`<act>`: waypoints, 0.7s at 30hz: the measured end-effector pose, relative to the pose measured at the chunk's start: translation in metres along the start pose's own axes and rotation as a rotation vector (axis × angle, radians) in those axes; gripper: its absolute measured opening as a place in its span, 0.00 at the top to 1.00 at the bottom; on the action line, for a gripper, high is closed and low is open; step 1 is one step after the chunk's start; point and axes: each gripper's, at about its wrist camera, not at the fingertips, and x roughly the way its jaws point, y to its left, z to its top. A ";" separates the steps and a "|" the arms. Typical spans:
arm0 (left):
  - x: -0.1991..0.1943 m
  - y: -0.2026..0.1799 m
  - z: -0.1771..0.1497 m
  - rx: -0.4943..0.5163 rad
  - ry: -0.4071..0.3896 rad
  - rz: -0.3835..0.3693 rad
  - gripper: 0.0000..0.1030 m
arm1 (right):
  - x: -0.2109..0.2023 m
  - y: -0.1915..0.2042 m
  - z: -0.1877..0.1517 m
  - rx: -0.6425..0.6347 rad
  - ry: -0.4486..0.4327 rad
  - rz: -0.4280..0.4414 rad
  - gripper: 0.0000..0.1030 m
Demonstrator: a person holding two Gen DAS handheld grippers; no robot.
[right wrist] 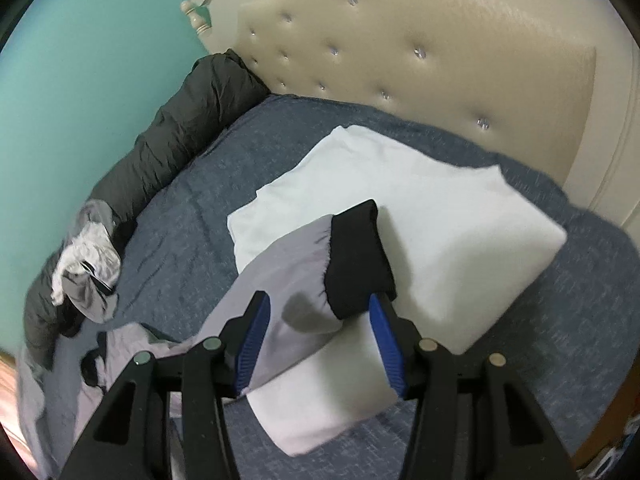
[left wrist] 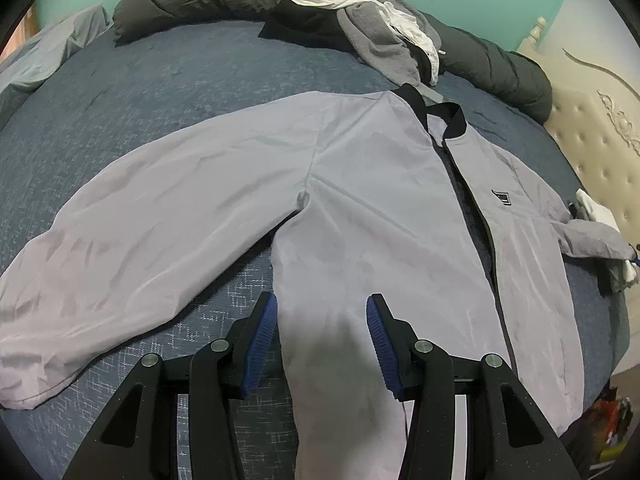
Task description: Fold clothes
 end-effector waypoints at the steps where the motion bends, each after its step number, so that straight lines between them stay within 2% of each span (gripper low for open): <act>1: 0.000 -0.001 0.000 0.002 0.001 0.000 0.51 | 0.002 -0.001 0.000 0.012 0.001 0.006 0.42; 6: -0.004 -0.004 0.001 0.005 0.000 0.002 0.51 | 0.015 -0.001 0.003 0.044 0.007 0.011 0.42; 7: -0.004 -0.004 0.001 0.005 -0.001 0.002 0.51 | 0.016 0.000 0.003 0.037 0.003 0.002 0.53; 8: -0.005 -0.004 0.002 0.004 -0.001 0.004 0.51 | 0.014 0.000 0.003 0.028 -0.008 -0.014 0.75; 10: -0.005 -0.004 0.002 0.003 0.000 0.005 0.51 | 0.009 0.000 0.004 0.016 -0.030 -0.019 0.93; 11: -0.005 -0.004 0.002 0.003 0.001 0.007 0.51 | 0.004 0.002 0.004 0.002 -0.051 -0.018 0.99; 16: -0.006 -0.006 0.001 0.005 0.000 0.002 0.51 | -0.036 0.004 0.011 -0.038 -0.196 0.018 1.00; 17: -0.006 -0.007 0.001 0.006 -0.001 0.001 0.51 | -0.040 0.002 0.013 -0.048 -0.197 0.015 1.00; 21: -0.005 -0.010 0.000 0.003 -0.002 -0.009 0.51 | -0.032 -0.006 0.014 -0.041 -0.111 0.046 0.99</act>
